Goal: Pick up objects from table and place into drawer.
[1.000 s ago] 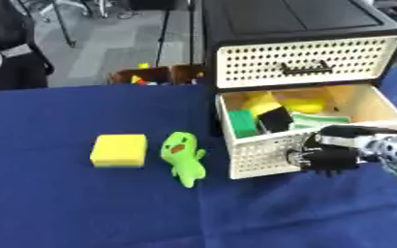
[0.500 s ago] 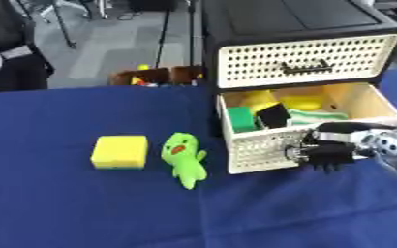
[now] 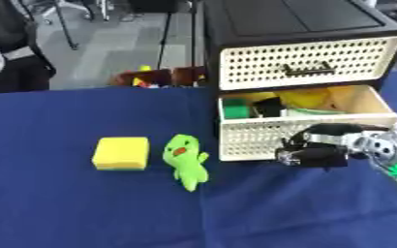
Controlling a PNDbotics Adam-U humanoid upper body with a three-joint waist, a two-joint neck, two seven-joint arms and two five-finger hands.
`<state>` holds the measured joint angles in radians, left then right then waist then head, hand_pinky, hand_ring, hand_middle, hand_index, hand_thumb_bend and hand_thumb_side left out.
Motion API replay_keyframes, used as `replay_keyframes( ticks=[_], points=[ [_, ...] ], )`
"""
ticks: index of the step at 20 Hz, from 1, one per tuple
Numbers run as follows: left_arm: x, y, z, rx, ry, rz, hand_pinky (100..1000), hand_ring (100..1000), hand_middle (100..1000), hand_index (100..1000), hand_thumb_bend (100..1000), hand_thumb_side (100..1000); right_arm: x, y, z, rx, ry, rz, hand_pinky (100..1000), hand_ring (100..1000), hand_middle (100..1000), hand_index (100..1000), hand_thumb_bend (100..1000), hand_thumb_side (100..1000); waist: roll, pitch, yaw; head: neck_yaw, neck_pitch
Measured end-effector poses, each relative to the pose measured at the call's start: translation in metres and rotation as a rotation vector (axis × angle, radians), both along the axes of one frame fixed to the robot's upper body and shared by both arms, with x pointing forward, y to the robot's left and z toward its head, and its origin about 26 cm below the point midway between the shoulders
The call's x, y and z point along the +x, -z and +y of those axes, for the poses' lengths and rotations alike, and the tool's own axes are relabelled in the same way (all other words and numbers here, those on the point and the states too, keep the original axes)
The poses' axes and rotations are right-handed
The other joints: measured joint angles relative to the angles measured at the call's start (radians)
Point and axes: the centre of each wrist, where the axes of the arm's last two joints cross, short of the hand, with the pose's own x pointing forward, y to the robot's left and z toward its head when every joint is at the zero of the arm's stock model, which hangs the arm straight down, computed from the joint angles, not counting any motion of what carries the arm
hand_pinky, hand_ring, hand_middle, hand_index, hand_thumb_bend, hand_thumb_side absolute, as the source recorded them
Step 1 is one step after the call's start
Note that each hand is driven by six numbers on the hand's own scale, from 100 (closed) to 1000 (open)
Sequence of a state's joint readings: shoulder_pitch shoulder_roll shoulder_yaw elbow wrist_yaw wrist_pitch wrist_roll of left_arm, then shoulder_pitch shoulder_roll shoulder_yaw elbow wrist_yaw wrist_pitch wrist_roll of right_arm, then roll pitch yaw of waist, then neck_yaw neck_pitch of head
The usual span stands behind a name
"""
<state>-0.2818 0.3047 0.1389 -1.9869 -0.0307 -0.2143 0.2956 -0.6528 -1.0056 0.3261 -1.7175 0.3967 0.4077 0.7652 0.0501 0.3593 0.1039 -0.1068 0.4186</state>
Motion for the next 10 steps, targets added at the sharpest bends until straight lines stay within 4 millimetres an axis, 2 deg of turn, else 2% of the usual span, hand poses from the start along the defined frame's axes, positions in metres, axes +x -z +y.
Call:
replay_keyframes(
  ticks=[10],
  points=[
    [-0.001, 0.003, -0.001, -0.005, 0.009, 0.015, 540, 687, 697, 886, 463, 896, 0.029, 0.002, -0.005, -0.003, 0.064, -0.036, 545, 787, 812, 828, 100, 1000, 0.001, 0.0, 0.006, -0.001, -0.009]
  ],
)
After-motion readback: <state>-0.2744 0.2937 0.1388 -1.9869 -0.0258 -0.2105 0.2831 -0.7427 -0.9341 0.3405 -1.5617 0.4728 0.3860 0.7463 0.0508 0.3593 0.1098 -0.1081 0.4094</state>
